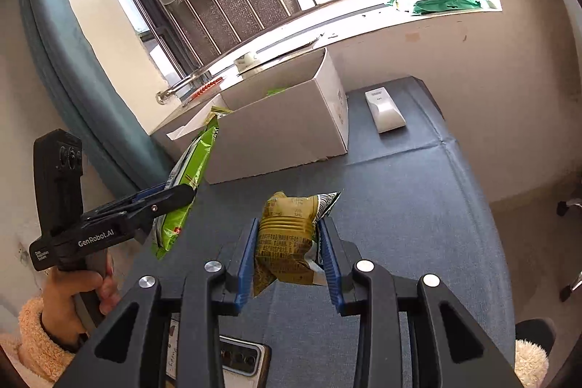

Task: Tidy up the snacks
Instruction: 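Drop the yellow bag and green bag into the box with both tools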

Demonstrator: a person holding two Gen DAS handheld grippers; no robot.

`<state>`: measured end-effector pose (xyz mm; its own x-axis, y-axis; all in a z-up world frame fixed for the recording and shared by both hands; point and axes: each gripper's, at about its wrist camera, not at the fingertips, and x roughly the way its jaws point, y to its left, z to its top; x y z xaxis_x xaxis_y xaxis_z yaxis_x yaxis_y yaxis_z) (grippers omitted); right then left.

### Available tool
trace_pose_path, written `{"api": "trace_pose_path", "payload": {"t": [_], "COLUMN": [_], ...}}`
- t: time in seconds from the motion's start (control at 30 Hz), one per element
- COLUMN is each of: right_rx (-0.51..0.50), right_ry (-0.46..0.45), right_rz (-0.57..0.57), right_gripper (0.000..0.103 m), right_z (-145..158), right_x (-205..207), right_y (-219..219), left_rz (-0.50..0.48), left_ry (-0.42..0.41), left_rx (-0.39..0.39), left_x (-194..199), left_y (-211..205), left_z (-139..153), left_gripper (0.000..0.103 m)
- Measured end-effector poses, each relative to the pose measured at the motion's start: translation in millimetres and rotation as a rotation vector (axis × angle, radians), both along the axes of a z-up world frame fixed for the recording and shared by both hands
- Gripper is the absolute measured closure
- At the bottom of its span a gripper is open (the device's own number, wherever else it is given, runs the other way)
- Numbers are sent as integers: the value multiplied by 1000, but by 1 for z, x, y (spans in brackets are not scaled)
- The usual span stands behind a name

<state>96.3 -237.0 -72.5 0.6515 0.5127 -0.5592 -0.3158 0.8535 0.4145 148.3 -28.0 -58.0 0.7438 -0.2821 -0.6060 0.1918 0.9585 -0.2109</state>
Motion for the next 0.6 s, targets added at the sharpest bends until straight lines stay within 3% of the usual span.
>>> {"api": "trace_pose_path", "payload": {"t": [0.17, 0.3, 0.47, 0.6], "right_rx": [-26, -74, -134, -159], "right_ry": [-63, -90, -27, 13], "right_rz": [76, 91, 66, 62], "right_gripper": [66, 66, 66, 66], "right_z": [42, 71, 87, 86], "right_x": [49, 111, 199, 245], "right_y": [39, 66, 87, 91], "left_rz": [67, 107, 127, 145], "left_ry": [-92, -118, -39, -10], "left_rx": [-45, -37, -34, 14], "left_x": [32, 92, 164, 192], "left_y": [53, 78, 99, 101], "left_z": [41, 59, 62, 57], "left_gripper": [38, 38, 38, 37]}}
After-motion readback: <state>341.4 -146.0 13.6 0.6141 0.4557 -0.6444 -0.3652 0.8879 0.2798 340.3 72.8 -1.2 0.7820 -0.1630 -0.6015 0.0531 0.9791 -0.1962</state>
